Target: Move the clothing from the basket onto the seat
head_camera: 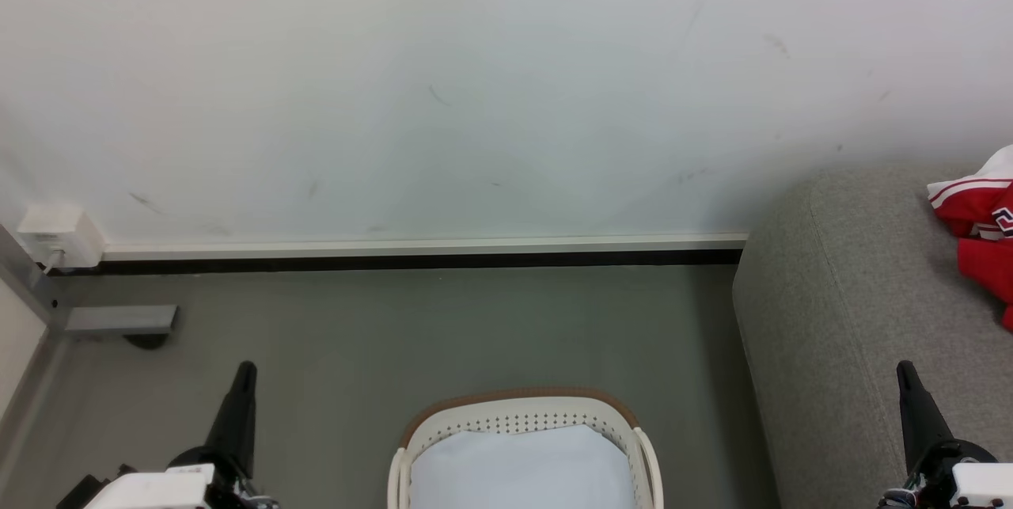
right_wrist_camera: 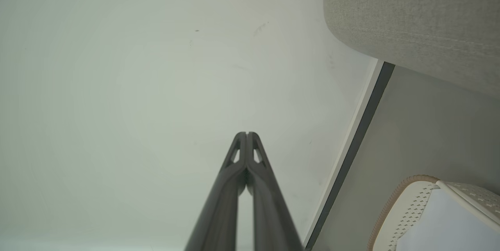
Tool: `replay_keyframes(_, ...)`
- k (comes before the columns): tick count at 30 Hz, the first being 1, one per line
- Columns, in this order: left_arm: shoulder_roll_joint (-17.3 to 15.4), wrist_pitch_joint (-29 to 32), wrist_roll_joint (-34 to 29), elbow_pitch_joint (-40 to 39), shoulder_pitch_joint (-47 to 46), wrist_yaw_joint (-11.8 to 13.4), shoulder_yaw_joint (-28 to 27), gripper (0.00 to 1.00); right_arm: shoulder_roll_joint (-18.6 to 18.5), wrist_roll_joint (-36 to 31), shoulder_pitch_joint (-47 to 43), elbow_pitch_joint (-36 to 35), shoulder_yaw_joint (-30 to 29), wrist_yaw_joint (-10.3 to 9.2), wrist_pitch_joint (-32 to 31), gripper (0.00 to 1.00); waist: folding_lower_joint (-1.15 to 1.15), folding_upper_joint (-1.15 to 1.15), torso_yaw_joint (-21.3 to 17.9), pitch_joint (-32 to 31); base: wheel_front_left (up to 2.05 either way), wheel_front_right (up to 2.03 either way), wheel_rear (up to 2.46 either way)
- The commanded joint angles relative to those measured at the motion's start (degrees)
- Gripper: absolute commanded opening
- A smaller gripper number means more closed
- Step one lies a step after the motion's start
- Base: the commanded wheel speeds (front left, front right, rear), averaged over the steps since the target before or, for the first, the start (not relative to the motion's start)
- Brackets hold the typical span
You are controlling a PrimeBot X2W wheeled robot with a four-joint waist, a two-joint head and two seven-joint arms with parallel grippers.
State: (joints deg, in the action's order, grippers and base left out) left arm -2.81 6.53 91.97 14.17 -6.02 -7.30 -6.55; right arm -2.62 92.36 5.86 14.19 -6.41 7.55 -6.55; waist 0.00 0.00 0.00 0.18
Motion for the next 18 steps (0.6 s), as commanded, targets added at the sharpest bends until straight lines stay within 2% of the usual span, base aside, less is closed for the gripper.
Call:
replay_keyframes(1,-0.1,0.2,0.8,-0.2,-0.4,-0.4,-0.2,0.00,-0.5,0.1,0.8,-0.3,-0.2,-0.12,-0.2,0.00,0.00,0.00,0.0,0.0,0.00,0.00,0.00)
replay_keyframes(18,-0.1,0.2,0.8,-0.2,-0.4,-0.4,-0.2,0.00,-0.5,0.1,0.8,-0.3,-0.2,-0.12,-0.2,0.00,0.00,0.00,0.0,0.0,0.00,0.00,0.00)
